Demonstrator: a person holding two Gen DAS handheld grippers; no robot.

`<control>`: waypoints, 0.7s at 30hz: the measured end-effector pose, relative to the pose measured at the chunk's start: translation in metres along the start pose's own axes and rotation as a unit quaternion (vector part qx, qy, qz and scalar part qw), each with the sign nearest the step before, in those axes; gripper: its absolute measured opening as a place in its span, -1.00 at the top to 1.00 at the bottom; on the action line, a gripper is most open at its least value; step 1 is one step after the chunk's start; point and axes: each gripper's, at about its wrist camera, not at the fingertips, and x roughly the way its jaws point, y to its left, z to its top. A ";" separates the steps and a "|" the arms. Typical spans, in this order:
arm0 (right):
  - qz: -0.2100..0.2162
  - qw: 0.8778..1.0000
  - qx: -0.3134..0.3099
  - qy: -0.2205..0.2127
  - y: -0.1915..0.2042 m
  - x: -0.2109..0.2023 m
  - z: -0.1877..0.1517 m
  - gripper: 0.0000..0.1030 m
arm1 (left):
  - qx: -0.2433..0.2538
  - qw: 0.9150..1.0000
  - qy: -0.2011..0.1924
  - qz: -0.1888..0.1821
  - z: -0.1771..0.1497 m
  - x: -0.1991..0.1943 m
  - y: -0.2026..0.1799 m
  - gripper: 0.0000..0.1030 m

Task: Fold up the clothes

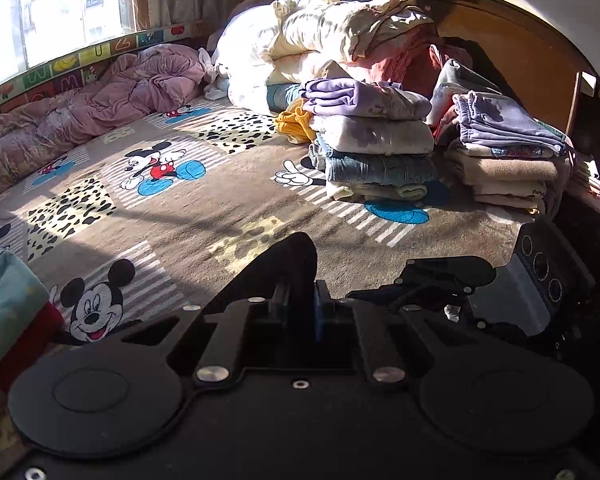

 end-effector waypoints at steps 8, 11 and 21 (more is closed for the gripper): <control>0.018 1.000 0.011 0.004 0.036 0.014 0.016 0.55 | -0.098 0.991 -0.017 0.093 -0.001 -0.014 0.031 0.84; 0.037 0.999 0.018 -0.001 0.061 0.022 0.031 0.59 | -0.131 0.984 -0.045 0.112 0.003 -0.033 0.046 0.84; 0.144 0.987 0.065 -0.028 0.161 0.078 0.106 0.69 | -0.211 0.948 -0.179 0.156 0.001 -0.148 0.093 0.85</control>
